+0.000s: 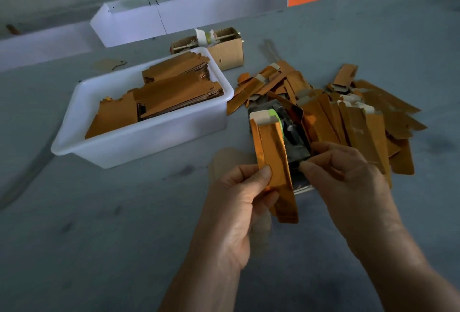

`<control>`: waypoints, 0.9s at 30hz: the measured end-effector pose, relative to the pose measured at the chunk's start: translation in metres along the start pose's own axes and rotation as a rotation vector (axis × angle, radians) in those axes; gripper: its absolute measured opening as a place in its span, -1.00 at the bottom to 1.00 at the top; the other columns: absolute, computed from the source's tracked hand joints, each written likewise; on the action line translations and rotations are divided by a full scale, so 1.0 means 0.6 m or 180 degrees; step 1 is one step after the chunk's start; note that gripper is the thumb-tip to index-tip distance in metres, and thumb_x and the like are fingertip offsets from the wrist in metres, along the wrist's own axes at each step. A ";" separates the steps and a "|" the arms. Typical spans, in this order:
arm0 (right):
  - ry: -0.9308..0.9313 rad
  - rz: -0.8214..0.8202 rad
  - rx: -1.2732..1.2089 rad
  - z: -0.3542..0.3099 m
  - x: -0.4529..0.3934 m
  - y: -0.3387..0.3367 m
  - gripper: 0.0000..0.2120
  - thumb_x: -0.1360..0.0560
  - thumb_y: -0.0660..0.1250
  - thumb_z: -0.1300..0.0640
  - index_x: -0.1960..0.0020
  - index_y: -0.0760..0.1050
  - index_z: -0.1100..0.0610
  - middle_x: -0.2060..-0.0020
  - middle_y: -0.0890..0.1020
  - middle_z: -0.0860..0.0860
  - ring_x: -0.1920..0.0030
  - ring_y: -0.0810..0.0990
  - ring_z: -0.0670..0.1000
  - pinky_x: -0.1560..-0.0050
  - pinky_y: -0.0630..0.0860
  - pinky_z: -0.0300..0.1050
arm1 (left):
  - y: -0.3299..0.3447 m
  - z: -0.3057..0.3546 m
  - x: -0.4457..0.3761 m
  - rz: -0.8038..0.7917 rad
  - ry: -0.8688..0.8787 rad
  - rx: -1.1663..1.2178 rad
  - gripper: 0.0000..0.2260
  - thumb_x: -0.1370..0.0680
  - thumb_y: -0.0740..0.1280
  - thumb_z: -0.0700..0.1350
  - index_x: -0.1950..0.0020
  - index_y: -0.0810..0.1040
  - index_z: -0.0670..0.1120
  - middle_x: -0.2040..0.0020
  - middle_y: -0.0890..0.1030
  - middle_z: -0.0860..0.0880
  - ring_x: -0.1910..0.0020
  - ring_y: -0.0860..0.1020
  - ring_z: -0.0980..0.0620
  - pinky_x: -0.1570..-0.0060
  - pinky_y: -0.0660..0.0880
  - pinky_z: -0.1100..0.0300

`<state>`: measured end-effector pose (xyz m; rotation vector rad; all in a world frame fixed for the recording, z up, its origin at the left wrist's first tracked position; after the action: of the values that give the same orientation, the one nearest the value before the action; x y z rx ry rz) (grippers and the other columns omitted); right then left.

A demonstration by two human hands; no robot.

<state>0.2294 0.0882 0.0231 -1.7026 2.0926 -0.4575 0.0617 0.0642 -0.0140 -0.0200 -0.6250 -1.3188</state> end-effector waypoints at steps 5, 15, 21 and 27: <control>-0.0013 0.0108 0.0146 0.003 0.004 0.004 -0.89 -0.44 0.38 0.10 0.26 0.54 0.02 -0.14 0.50 -0.12 -0.14 0.46 -0.05 0.10 0.37 -0.25 | 0.027 0.017 0.007 -0.0270 0.0280 -0.0270 -0.93 -0.48 0.39 -0.21 0.21 0.62 -0.14 0.29 0.65 -0.03 0.32 0.62 0.14 0.37 0.52 0.37; 0.0059 0.0104 -0.0153 0.014 0.012 0.011 -0.97 -0.47 0.35 0.15 0.14 0.57 0.06 -0.18 0.53 -0.07 -0.15 0.50 -0.03 0.03 0.45 -0.23 | 0.046 0.025 -0.006 -0.0242 0.0283 -0.0799 -0.96 -0.50 0.40 -0.20 0.15 0.62 -0.14 0.32 0.65 0.00 0.39 0.61 0.12 0.42 0.51 0.37; -0.0566 0.0375 0.1233 -0.034 0.011 -0.004 -0.93 -0.46 0.39 0.24 0.18 0.60 0.24 -0.11 0.57 0.08 -0.16 0.44 0.15 -0.09 0.43 0.07 | 0.048 0.032 -0.007 -0.0176 0.0409 -0.1085 -0.96 -0.50 0.40 -0.18 0.15 0.62 -0.10 0.31 0.67 0.02 0.36 0.64 0.16 0.37 0.52 0.37; -0.0681 0.0358 0.0538 -0.050 0.024 -0.046 -0.92 -0.48 0.28 0.14 0.14 0.54 0.10 0.12 0.56 -0.02 0.16 0.51 -0.05 0.26 0.40 -0.29 | 0.050 0.033 -0.004 -0.0216 0.0292 -0.0976 -0.99 -0.50 0.40 -0.20 0.12 0.62 -0.12 0.26 0.68 -0.01 0.34 0.65 0.14 0.35 0.54 0.36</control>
<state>0.2351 0.0688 0.0611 -1.4617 1.9264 -0.3874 0.0803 0.0819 0.0114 -0.1889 -0.3440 -1.4630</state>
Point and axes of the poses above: each hand's wrist, its own x-axis away from the middle knuckle, its own y-axis out of the palm, z = x × y, the point moved 10 cm from there along -x, towards the middle knuckle
